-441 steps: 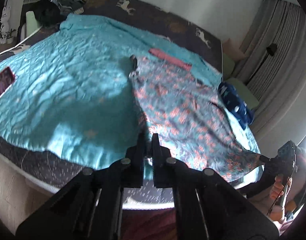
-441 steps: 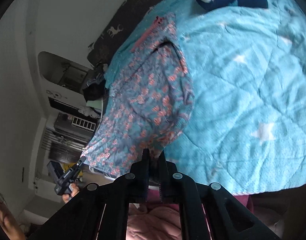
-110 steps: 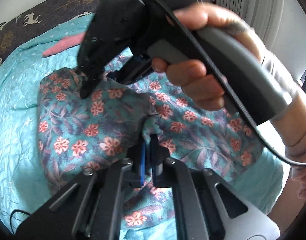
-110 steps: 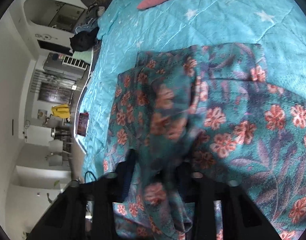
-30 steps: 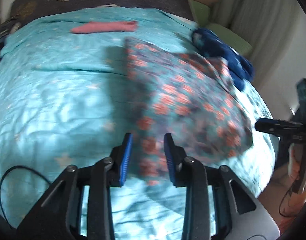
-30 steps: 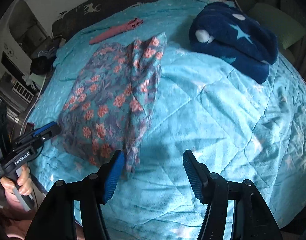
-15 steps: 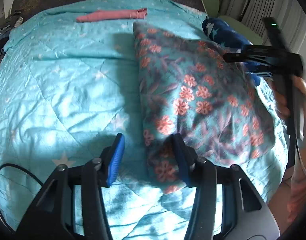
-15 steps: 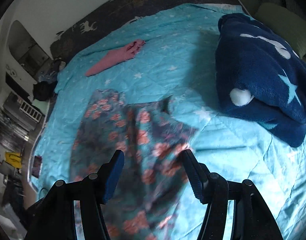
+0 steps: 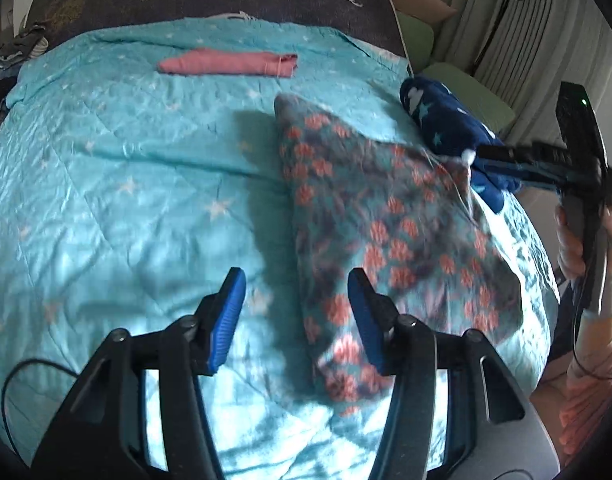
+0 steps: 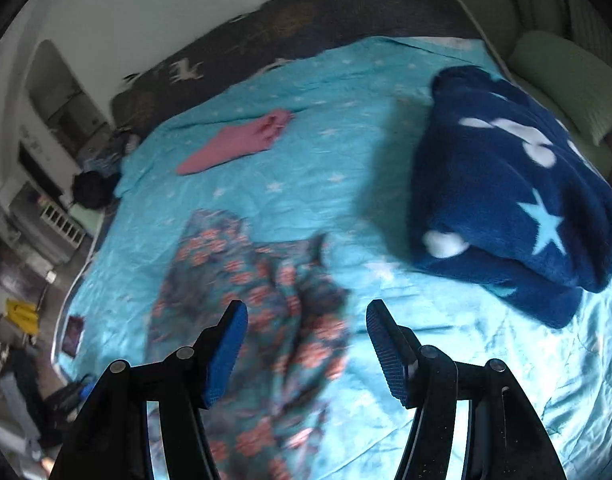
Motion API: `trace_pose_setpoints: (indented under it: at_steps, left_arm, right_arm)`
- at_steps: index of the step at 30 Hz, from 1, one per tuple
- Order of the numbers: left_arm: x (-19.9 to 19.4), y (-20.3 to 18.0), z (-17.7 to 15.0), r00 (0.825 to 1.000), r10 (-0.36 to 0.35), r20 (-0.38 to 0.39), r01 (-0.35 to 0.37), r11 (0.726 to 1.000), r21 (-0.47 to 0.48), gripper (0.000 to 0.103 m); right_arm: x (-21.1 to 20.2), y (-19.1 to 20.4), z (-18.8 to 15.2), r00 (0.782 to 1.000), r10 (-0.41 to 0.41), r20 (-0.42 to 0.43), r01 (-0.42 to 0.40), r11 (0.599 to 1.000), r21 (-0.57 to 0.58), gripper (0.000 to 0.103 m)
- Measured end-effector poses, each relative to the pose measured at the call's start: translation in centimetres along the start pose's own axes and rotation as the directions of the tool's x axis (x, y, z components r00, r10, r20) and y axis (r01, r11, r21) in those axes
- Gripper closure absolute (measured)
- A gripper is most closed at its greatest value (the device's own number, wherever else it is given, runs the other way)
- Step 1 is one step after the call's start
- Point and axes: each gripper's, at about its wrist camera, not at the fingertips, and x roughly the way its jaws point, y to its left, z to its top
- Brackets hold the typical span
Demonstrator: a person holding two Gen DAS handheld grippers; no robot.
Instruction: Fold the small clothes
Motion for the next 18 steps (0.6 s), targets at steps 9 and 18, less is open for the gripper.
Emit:
trace_pose_setpoints:
  at_steps: [9,18]
  left_arm:
    - [5.1,0.5,5.3,0.995,-0.035,-0.096,0.030,0.998,-0.051,0.047]
    - [8.8,1.6,7.6,0.982,-0.090,-0.168,0.072,0.992,-0.108,0.047]
  right_arm:
    - [3.6,2.6,0.8,0.996,-0.036,-0.077,0.030,0.997,-0.073,0.040]
    - [10.0,6.4,7.5,0.964,0.130,-0.232,-0.161,0.979,-0.122,0.040]
